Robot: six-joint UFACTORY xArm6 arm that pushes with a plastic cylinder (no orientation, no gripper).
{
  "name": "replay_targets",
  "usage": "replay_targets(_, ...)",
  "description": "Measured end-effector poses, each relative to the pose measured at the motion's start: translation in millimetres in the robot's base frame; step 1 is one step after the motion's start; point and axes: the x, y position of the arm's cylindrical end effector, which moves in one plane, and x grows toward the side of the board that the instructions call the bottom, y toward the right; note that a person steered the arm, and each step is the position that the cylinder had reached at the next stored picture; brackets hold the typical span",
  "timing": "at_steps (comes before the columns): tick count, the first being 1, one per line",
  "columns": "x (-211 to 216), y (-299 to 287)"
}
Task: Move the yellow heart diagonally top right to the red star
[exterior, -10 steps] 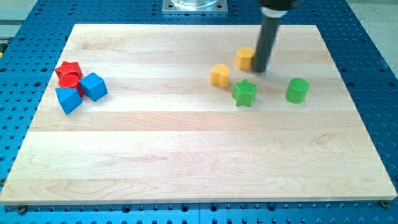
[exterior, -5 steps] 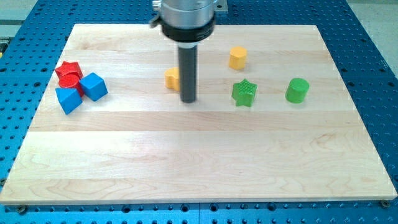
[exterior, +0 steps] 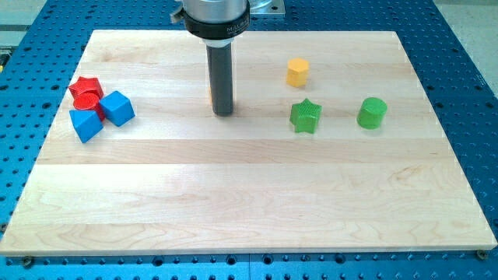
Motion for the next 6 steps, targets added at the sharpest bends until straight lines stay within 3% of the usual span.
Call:
replay_targets(3,-91.8,-24.7)
replay_targets(5,-100.1,29.7)
replay_targets(6,-121.0,-16.0)
